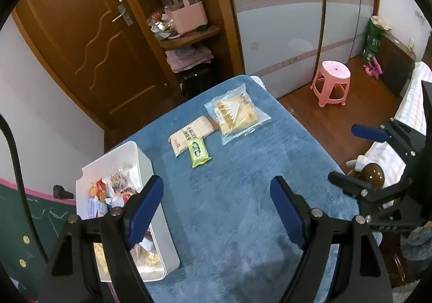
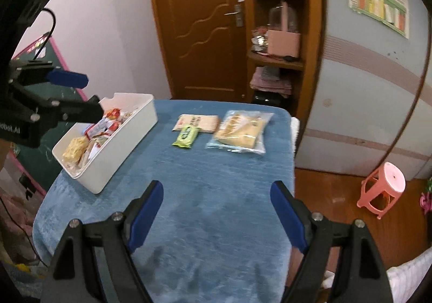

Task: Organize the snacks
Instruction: 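Move both tools back over the remaining snacks on the table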

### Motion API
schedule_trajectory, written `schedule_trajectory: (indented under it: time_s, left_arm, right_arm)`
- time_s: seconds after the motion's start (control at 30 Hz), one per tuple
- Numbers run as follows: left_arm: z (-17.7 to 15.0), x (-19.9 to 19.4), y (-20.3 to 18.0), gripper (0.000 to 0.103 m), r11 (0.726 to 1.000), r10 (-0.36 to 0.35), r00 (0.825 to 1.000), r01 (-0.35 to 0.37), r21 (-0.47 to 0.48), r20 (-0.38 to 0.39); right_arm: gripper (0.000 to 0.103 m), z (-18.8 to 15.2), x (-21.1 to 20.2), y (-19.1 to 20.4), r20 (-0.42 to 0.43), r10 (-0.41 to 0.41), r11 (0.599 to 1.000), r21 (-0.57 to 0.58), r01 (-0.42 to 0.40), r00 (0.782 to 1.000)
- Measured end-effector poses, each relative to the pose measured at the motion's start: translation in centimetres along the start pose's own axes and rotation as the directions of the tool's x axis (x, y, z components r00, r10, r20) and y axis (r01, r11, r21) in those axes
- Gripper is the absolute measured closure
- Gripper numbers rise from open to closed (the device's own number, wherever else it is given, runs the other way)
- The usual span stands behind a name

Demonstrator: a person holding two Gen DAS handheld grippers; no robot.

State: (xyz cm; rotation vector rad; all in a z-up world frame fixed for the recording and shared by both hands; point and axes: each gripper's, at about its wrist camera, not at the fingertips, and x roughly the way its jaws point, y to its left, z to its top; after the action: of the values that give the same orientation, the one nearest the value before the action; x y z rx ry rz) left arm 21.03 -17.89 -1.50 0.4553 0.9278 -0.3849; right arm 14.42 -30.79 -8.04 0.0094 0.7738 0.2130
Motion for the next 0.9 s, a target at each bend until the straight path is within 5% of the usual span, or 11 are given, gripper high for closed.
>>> schedule_trajectory:
  time_s: [0.57,0.9]
  left_arm:
    - [5.9,1.2,0.5,0.023,0.992,0.060,0.988,-0.043,-0.120,0.145]
    - [5.9,10.8,4.5,0.023,0.959,0.105,0.989,-0.073,-0.274,0.102]
  right_arm:
    - [0.021,4.3,-0.2,-5.0,0.031,-0.100,0.990,0.107,0.096,0.995]
    - [0.021,8.3,7.2,-7.1,-0.063,-0.111,0.977,0.174,0.121,0.992]
